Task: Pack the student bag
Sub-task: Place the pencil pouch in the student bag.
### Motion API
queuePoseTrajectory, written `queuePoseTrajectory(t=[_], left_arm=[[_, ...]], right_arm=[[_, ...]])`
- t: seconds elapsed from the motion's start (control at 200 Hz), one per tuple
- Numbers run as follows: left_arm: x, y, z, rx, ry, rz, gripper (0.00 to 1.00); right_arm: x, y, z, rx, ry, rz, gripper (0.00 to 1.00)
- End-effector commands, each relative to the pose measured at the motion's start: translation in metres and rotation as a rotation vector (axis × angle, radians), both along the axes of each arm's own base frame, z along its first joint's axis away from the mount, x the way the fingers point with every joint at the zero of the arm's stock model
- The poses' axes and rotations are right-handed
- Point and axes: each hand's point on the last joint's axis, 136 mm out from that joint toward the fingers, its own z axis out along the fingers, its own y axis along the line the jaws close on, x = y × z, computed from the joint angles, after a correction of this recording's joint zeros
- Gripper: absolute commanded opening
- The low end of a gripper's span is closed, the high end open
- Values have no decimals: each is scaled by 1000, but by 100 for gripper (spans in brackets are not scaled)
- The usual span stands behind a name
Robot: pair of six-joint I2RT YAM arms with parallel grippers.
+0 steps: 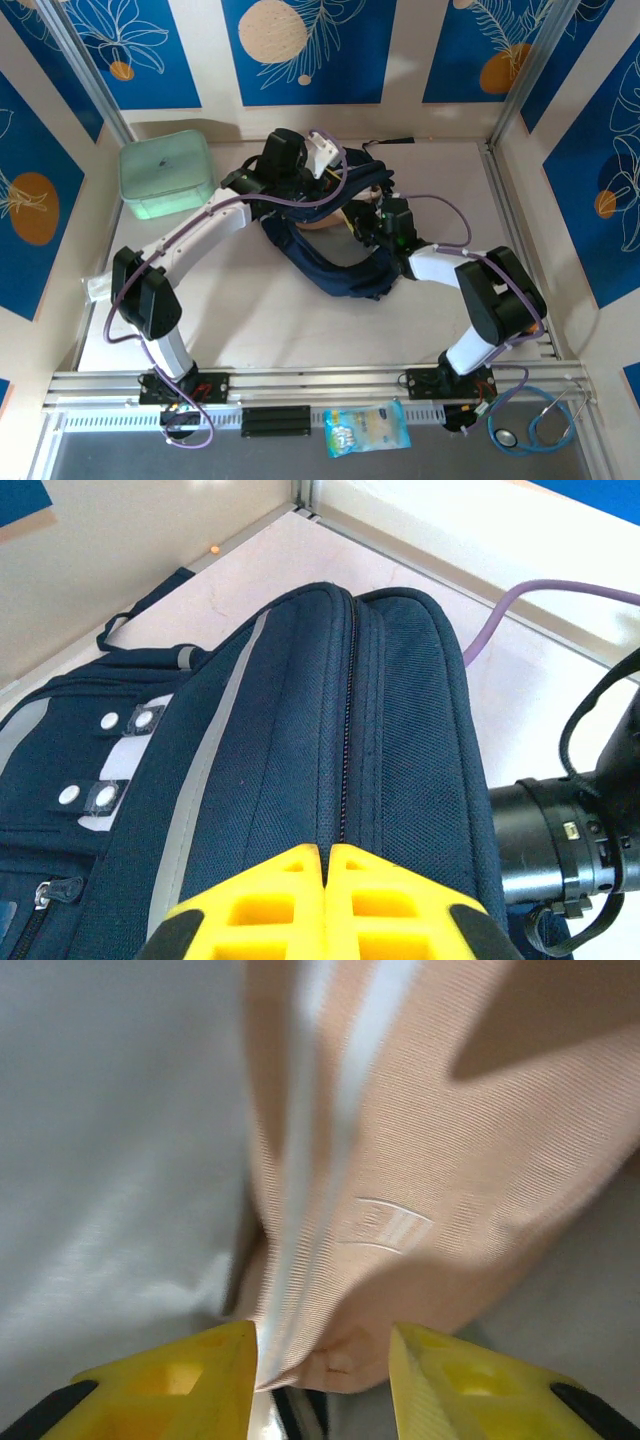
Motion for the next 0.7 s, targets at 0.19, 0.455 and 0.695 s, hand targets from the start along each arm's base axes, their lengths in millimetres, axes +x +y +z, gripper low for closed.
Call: queuePoseTrajectory(t=[0.19,0.455,0.695], left_arm=[[-14,-4,67,-148,-130,-59,0],[-20,-5,68,-162,-117,-80,0],[-16,-1,64,-144,-116,-53,0]], right_arm=[[18,18,-27,-64,89,29,34],[62,24,-27,-24,82,-50,28],[61,12,-18,28,36,-131,23]])
